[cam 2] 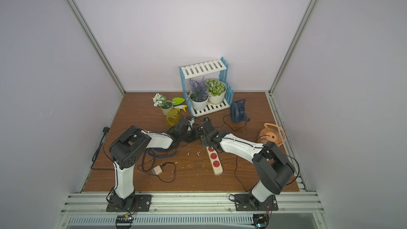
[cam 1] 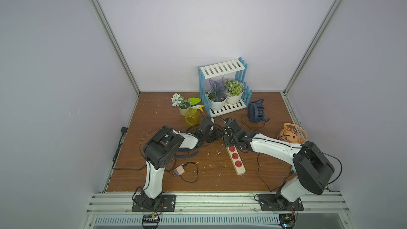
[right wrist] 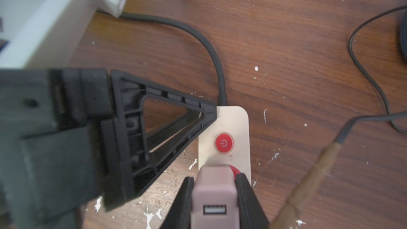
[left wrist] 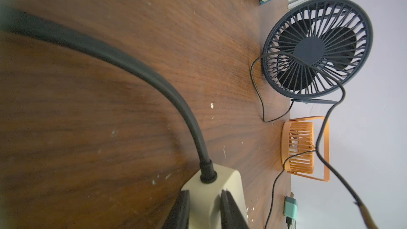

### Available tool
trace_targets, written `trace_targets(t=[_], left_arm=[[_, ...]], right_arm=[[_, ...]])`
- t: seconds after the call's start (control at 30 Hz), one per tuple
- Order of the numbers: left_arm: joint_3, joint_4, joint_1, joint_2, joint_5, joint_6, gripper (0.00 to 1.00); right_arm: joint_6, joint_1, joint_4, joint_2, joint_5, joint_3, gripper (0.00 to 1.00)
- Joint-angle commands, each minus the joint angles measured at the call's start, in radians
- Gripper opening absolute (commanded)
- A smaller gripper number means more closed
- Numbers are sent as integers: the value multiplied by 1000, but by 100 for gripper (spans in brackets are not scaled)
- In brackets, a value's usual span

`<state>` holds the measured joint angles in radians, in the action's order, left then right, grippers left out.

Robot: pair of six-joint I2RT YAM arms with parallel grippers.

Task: Plug the desk fan into the power strip
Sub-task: Insert the plug into the socket.

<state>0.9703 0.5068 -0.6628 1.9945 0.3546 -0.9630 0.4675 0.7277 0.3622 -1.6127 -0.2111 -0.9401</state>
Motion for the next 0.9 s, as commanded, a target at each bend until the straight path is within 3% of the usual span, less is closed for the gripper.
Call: trace_targets(t=[0.0,0.4,0.67,0.87], left_arm=[[7,-45,-17,50,48,18,26],[24,-46,-17,62,81,27,26],[16,-46,-17,53,82,36,26],[11,-45,-17,48,87,41,26]], right_arm=[[23,16,244,-202,63,113,0],[103,54,106,-303,161,236,0],[179,60,18,-244,245,370,0],[193,69,31,-218,224,378,0]])
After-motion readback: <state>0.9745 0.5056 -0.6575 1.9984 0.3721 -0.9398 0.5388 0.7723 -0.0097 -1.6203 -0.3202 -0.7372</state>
